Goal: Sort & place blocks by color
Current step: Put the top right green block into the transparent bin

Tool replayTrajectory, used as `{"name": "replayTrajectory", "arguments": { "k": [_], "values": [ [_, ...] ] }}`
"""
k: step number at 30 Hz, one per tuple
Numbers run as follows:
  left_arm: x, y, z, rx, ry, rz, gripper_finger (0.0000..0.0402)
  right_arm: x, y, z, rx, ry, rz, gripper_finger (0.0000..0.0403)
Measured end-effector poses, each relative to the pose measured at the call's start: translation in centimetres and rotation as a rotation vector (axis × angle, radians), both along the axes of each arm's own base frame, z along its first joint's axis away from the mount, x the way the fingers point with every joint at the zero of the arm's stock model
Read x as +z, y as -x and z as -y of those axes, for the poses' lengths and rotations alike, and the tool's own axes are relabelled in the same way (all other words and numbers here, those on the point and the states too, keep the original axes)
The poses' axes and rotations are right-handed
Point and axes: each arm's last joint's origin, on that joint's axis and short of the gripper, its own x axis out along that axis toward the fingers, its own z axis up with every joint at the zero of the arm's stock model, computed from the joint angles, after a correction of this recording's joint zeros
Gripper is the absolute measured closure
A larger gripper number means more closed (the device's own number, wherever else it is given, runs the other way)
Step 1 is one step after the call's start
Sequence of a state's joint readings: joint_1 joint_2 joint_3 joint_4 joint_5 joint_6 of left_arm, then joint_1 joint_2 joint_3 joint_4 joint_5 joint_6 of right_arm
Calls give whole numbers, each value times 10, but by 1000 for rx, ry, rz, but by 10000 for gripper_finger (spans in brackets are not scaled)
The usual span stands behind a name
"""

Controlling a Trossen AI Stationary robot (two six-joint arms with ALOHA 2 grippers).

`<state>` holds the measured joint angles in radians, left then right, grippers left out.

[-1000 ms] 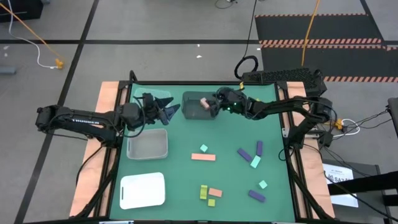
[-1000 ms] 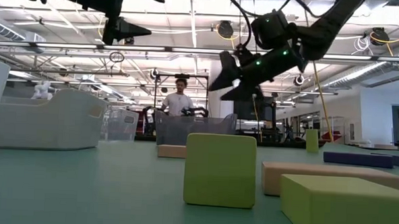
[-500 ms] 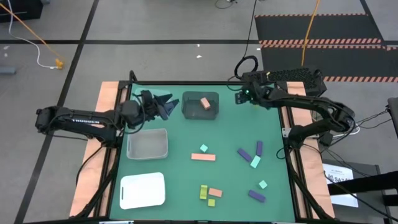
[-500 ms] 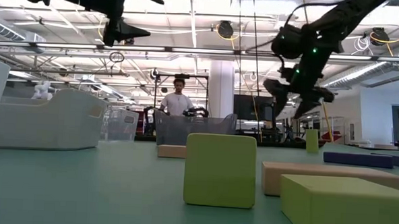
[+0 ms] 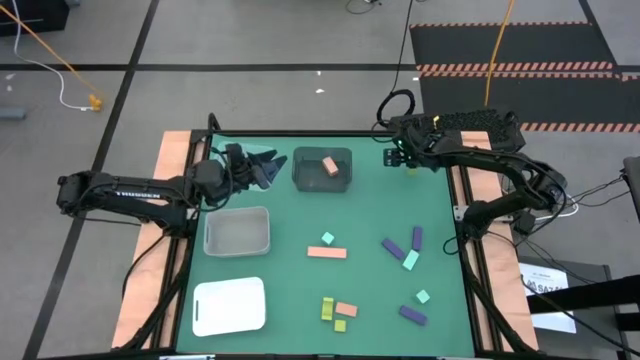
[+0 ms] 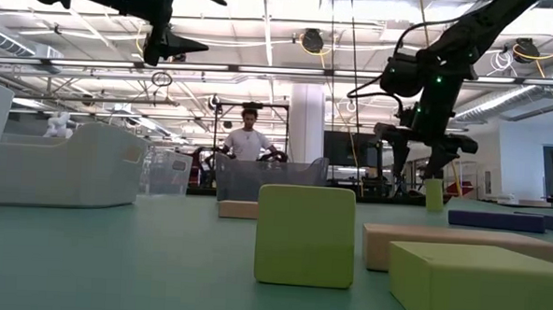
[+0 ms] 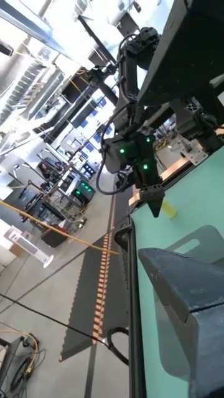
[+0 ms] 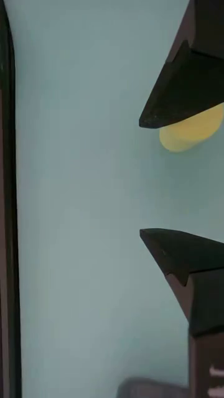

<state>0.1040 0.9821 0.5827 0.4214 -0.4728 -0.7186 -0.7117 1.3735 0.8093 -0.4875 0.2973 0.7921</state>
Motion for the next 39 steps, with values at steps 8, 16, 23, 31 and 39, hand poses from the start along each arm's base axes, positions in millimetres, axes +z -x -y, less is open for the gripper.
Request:
{"name": "replayTrajectory", "arguments": {
  "k": [8, 16, 23, 31, 39],
  "values": [
    [0, 0, 0, 1, -39, -27, 11, -3, 3, -2, 5, -11, -46, 135],
    [0, 0, 0, 3, -53, -36, 11, -1, 3, 1, 6, 61, -82, 135],
    [0, 0, 0, 3, -75, -51, 11, -5, 7, -5, 37, -61, -83, 135],
    [0, 0, -1, 7, -124, -83, 11, -7, 11, -8, 33, -65, -161, 135],
    [0, 1, -4, 23, -86, -58, 11, -8, 10, -11, 53, -112, -134, 137]
  ]
}}
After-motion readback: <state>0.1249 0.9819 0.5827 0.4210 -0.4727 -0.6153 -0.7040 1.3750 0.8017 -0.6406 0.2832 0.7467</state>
